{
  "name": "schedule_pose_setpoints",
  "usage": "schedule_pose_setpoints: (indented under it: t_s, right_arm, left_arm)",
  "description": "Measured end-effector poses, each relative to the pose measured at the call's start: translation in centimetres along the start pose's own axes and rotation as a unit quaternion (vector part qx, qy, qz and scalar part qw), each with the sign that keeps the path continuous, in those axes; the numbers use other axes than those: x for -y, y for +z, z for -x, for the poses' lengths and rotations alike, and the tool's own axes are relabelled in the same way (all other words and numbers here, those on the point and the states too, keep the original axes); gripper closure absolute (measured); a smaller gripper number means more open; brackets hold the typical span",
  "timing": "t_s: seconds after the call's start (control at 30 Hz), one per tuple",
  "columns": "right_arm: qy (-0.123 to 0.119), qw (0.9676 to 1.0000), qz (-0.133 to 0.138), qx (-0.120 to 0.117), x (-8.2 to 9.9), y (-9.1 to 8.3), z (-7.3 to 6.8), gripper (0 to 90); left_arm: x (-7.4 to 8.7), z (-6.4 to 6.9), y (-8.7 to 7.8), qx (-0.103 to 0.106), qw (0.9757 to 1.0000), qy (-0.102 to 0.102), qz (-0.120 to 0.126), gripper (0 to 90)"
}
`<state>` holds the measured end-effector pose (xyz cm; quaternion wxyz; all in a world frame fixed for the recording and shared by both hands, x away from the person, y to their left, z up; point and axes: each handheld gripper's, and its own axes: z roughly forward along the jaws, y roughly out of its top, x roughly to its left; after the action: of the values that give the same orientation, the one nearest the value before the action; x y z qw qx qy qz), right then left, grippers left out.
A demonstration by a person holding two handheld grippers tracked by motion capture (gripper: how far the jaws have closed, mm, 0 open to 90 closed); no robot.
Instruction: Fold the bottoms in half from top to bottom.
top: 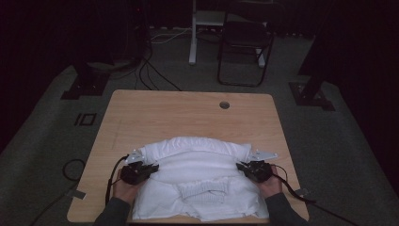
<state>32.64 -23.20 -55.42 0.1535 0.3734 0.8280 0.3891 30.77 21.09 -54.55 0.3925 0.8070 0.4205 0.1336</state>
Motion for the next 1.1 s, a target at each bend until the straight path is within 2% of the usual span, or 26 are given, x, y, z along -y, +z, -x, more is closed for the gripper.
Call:
schedule_pose_setpoints:
  t_s: [0.07, 0.13, 0.33, 0.57, 0.7, 0.8, 0.83, 1.1]
  right_arm:
    - [-0.012, 0.9998, -0.009, 0.012, 0.0, 0.4, -0.5, 83.8]
    - [-0.010, 0.9997, -0.016, 0.018, -0.3, 0.7, -0.7, 83.7]
    - [0.017, 0.9997, -0.014, 0.013, -0.8, 1.5, 0.0, 83.7]
    - [0.036, 0.9992, -0.007, 0.019, -1.8, 2.7, 1.0, 83.8]
    - [0.021, 0.9988, -0.014, 0.042, -3.0, 3.7, 1.1, 83.9]
    - [0.017, 0.9984, -0.018, 0.051, -3.7, 4.3, 1.3, 84.0]
    - [0.020, 0.9982, -0.021, 0.053, -4.5, 5.1, 1.8, 84.0]
    - [0.029, 0.9966, -0.027, 0.072, -6.7, 7.2, 3.4, 84.1]
  left_arm:
    - [-0.1, 0.6, 0.7, -0.021, 0.9996, 0.015, -0.009, 85.4]
    - [-0.3, 0.7, 1.1, -0.030, 0.9993, 0.016, -0.013, 85.6]
    - [-0.9, 0.0, 1.8, -0.036, 0.9993, 0.008, -0.009, 85.7]
    - [-2.1, -1.5, 3.0, -0.049, 0.9988, 0.002, -0.005, 85.7]
    - [-3.1, -2.3, 3.7, -0.061, 0.9981, -0.001, -0.008, 85.8]
    - [-3.8, -3.1, 4.3, -0.069, 0.9975, -0.005, -0.011, 85.8]
    - [-4.3, -3.5, 4.6, -0.074, 0.9972, -0.005, -0.013, 85.8]
    - [-6.6, -5.3, 6.4, -0.096, 0.9950, -0.016, -0.022, 85.8]
